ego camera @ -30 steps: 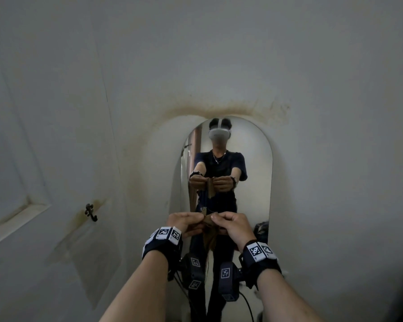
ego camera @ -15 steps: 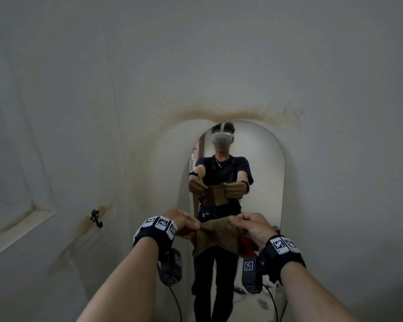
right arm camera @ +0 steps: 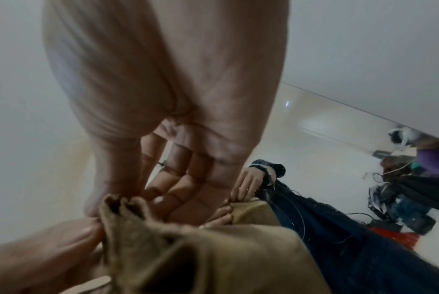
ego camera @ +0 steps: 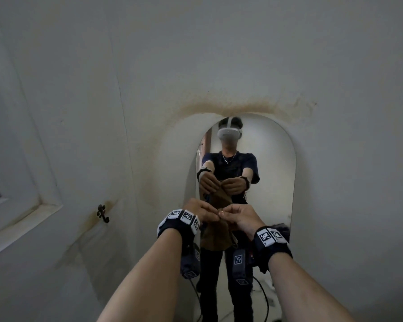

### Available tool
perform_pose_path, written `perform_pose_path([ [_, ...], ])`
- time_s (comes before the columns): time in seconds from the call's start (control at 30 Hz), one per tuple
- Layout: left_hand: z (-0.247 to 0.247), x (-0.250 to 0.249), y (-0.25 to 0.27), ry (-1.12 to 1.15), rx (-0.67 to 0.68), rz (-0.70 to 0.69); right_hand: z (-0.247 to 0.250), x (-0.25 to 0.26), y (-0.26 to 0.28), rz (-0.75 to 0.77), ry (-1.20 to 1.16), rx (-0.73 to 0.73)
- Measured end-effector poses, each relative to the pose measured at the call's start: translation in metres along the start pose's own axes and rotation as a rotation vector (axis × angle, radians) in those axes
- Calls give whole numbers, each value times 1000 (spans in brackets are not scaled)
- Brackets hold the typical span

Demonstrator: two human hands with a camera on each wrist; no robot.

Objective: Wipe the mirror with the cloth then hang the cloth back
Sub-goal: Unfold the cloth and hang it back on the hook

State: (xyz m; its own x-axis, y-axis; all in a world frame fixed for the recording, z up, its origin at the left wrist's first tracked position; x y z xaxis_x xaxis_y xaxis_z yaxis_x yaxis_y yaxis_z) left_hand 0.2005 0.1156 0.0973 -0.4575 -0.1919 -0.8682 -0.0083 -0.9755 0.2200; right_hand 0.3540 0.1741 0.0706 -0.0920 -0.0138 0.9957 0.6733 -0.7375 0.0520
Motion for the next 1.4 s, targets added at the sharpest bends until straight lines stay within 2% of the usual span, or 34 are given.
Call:
perform_pose_path([
  [0.07, -1, 0, -4, 1, -81, -15, 5, -1, -5, -9, -22, 29],
  [0.23, 3, 1, -3, 103, -177, 50, 16, 7, -14, -60, -32, 228],
  [0.4, 9, -3, 4, 283, -231, 80, 19, 20, -33, -4, 14, 283],
  [0.57, 12, 5, 27, 464, -395, 72, 22, 20, -49, 46, 98, 337],
  [0.63, 13, 9, 38, 510, -459, 69, 15, 24, -50, 58, 121, 395],
  [0.8, 6, 15, 55, 584, -551, 82, -26, 39, -41, 191, 360, 552],
  [0.87, 2, 18, 60, 613, -574, 90, -42, 39, -42, 255, 483, 555],
  [0.97, 3, 26, 74, 613, -680, 106, -44, 34, -45, 305, 514, 479],
  [1.1, 23, 45, 105, 704, -953, 102, -25, 18, -52, 256, 524, 387],
  [1.2, 44, 41, 122, 666, -1067, 112, -16, 13, -56, 111, 630, 383],
  [1.33, 60, 27, 125, 584, -1125, 76, -23, 3, -51, -174, 1101, 617],
  [1.4, 65, 24, 119, 563, -1082, 80, -35, 1, -61, -154, 1191, 637],
])
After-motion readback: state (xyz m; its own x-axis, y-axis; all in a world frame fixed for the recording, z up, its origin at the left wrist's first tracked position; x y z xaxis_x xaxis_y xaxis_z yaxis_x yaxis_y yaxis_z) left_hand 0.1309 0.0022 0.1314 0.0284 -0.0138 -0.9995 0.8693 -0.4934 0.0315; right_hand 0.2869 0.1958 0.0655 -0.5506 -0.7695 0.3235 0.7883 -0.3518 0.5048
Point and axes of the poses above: each hand's wrist, its own y-axis away from the middle knuckle, its own z-axis out of the back of the hand, x = y × z, the point moved 4 cm from there along -y, towards the middle knuckle, and after that the axes turned 11 degrees about x, right-handed, at the moved point
